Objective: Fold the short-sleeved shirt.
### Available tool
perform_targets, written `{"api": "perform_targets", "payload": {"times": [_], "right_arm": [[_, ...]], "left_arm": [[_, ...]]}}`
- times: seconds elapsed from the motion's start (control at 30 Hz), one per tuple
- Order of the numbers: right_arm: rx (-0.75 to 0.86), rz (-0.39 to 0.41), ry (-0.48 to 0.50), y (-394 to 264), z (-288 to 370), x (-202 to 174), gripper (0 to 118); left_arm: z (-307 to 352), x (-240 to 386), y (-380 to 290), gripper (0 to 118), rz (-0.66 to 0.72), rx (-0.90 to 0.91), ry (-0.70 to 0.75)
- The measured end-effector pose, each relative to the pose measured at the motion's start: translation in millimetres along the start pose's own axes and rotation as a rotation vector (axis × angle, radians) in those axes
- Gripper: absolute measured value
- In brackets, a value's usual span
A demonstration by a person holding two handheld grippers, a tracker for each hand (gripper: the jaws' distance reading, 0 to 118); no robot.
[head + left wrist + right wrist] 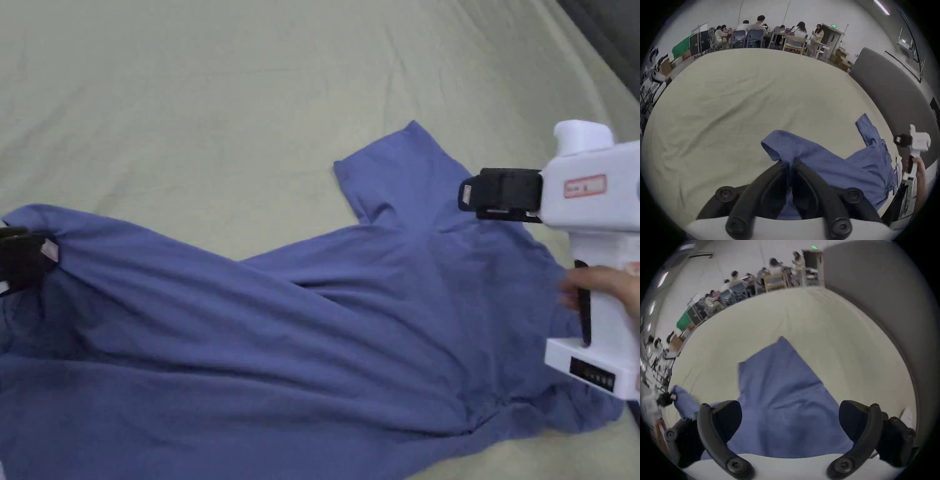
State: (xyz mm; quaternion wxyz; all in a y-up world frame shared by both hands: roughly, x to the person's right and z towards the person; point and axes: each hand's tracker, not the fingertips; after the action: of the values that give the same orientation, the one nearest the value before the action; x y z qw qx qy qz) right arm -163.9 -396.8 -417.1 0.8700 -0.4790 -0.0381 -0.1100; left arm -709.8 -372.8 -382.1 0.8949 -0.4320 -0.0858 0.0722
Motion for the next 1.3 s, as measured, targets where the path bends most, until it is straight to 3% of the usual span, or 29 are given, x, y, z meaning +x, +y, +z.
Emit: {"api": "perform_targets", "payload": {"times": [0.07, 0.13, 0.2, 0.23, 0.27, 0.33, 0.47, 0.57, 0.67, 0.97, 1.07, 1.3], "right_arm": [[-0.073, 0.009, -0.028, 13, -9, 13, 118], [-0.14, 0.106, -0.099, 18, -37, 8, 107], [-0.223, 0.167, -0.141, 9, -57, -1, 69], [-0.183, 0.188, -0.156, 3, -51, -5, 69], [-0.116, 0.221, -0.162, 3, -40, -10, 59], [-0.088, 0.247, -0.127, -3, -31, -12, 6], [-0.042, 0.242, -0.11, 0, -31, -1, 5], [0.096, 0.259, -0.12, -6, -3, -12, 5], [0.236, 0.227, -0.064, -8, 41, -17, 5], [0.673, 0.243, -0.056, -14, 250, -55, 5], [0.845, 0.237, -0.008, -20, 326, -67, 5], [1.081, 0.255, 0.086, 18, 449, -85, 5]], "left_arm": [[-1, 3, 1, 3, -0.002, 0.003, -0.007], [-6, 5, 1, 3, 0.012, 0.002, -0.021], [-11, 5, 0, 3, 0.027, -0.005, -0.033], [-13, 5, -1, 3, 0.036, -0.006, -0.033], [-14, 5, -2, 3, 0.037, -0.007, -0.035], [-15, 5, -3, 3, 0.042, -0.01, -0.037], [-9, 3, -3, 3, 0.072, 0.009, -0.062], [7, 2, 4, 3, 0.108, 0.052, -0.1], [43, 5, 13, 3, 0.106, 0.135, -0.126], [217, 26, 44, 3, 0.016, 0.484, -0.185], [287, 35, 57, 3, -0.034, 0.623, -0.209], [413, 55, 105, 3, -0.192, 0.853, -0.094]]}}
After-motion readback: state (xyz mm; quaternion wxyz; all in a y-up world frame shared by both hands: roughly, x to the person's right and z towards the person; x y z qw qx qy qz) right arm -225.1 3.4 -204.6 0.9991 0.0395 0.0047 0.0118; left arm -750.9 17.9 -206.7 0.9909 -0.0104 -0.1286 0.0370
